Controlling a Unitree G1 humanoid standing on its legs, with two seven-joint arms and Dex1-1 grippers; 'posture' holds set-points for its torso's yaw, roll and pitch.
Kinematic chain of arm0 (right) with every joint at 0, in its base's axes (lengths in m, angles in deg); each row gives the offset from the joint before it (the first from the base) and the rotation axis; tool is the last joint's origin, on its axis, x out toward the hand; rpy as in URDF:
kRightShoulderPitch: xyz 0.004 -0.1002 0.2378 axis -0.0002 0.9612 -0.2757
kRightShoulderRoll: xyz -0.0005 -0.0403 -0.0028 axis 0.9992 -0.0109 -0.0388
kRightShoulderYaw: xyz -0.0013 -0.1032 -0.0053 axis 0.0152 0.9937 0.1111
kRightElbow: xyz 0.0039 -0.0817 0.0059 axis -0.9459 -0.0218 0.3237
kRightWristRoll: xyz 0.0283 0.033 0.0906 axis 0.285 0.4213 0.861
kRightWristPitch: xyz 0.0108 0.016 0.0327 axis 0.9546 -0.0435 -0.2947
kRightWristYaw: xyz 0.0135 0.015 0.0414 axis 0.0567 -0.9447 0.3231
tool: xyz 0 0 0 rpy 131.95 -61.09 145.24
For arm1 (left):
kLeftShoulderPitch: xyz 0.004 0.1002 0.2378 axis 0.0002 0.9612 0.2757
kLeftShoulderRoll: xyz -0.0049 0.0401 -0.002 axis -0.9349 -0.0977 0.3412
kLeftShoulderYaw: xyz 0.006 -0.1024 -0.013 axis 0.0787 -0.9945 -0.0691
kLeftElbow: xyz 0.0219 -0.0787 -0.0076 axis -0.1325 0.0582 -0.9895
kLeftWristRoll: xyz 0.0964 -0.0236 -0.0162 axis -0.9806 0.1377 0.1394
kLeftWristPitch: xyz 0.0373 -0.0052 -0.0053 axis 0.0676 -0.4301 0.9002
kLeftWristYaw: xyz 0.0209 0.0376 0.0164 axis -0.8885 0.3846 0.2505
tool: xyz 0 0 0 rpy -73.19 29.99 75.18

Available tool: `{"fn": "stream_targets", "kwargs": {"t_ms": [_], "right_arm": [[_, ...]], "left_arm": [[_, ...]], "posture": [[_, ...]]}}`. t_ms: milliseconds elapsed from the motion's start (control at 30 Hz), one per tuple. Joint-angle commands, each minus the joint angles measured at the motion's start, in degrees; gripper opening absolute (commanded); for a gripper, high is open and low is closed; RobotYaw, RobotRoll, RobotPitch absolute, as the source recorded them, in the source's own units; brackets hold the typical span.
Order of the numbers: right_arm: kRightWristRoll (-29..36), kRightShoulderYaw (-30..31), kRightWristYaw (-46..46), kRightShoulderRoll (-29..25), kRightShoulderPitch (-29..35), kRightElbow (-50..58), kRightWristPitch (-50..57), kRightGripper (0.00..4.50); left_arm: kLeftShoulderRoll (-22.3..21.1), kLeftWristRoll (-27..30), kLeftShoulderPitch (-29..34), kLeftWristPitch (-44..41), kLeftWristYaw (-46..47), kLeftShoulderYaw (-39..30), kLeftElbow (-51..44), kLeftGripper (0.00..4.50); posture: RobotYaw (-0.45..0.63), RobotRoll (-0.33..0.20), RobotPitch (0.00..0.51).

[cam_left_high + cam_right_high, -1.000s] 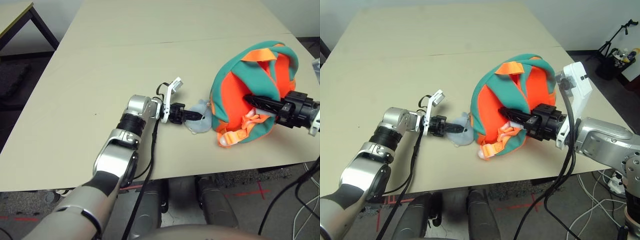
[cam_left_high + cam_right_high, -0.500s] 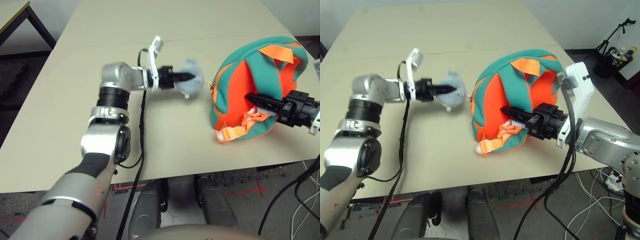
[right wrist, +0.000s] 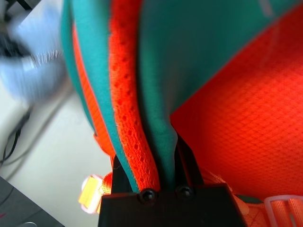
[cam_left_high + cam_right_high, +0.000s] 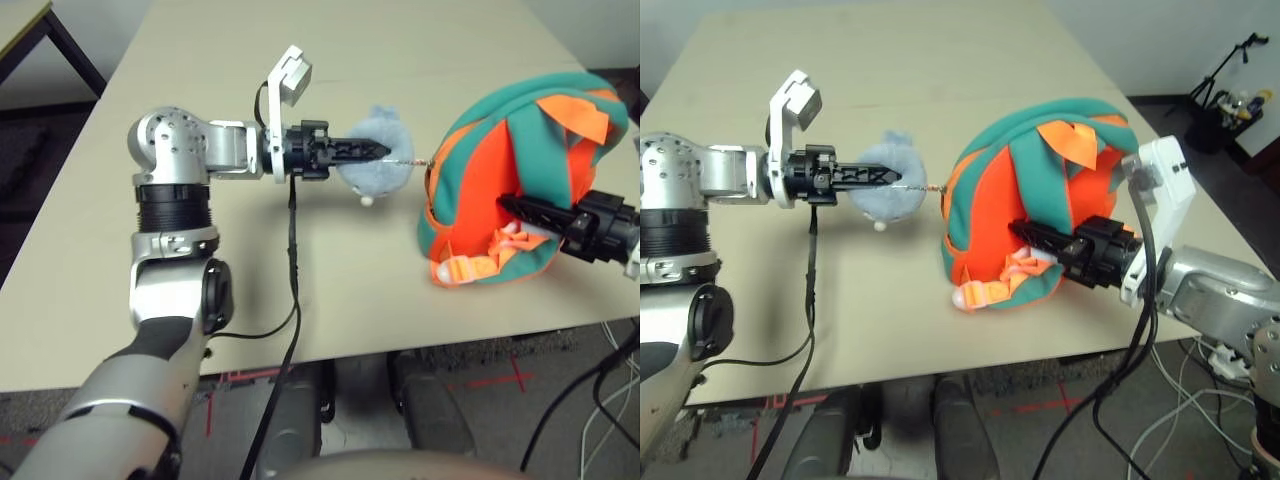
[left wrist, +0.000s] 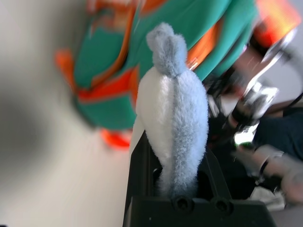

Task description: Put the pencil case into the backpack and zip it.

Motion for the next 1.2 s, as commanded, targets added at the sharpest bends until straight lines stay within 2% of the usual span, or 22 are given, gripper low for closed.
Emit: {"fn": "stream_targets", "kwargs": {"t_ms": [33, 100, 200, 433, 533, 700, 967, 1100, 1200], "right_arm": [[-0.7, 1.2, -0.4, 0.5, -0.1, 0.7, 0.5, 0.14], [-0.8, 1.3, -0.5, 0.6, -0.4, 0.7, 0.6, 0.14], [-1.0, 1.3, -0.7, 0.5, -0.7, 0.4, 0.8, 0.14], [-1.5, 1.2, -0.7, 0.7, -0.9, 0.5, 1.0, 0.14], [-1.5, 1.1, -0.5, 1.0, -0.7, 0.6, 1.0, 0.14], [-1.4, 0.8, 0.1, 1.6, -0.2, 1.0, 0.9, 0.14], [-1.7, 0.5, 0.2, 1.8, 0.0, 0.9, 0.6, 0.14], [-2.0, 0.4, -0.1, 1.7, -0.1, 0.7, 0.6, 0.14], [-2.1, 0.4, -0.3, 0.9, -0.1, 0.4, 1.3, 0.14]], "left_arm": [[0.5, 4.2, 5.0, -1.1, 6.8, 1.9, -4.1, 0.30], [2.3, 4.6, 7.1, -1.1, 9.8, 1.7, -4.6, 0.29], [5.0, 1.1, 8.9, -1.1, 12.2, 1.9, -5.4, 0.29], [13.3, -3.0, 9.3, -1.0, 14.4, 2.4, -5.6, 0.29], [14.5, -4.0, 9.8, -1.1, 14.0, 3.9, -5.7, 0.29], [11.4, -8.3, 11.2, -0.7, 10.1, 10.6, -6.0, 0.29], [-1.3, -19.9, 15.0, 10.5, -3.3, 32.1, -6.2, 0.29], [-1.6, -22.9, 15.7, 14.2, -6.1, 33.6, -4.7, 0.29], [-0.2, -23.9, 14.8, 16.0, -6.4, 30.8, -4.1, 0.29]], "posture": [[-0.06, 0.000, 0.209], [-0.07, 0.000, 0.209], [-0.07, 0.000, 0.209], [-0.08, 0.000, 0.211], [-0.08, 0.000, 0.213], [-0.09, 0.000, 0.212], [-0.09, 0.000, 0.210], [-0.09, 0.000, 0.209], [-0.09, 0.000, 0.206]]}}
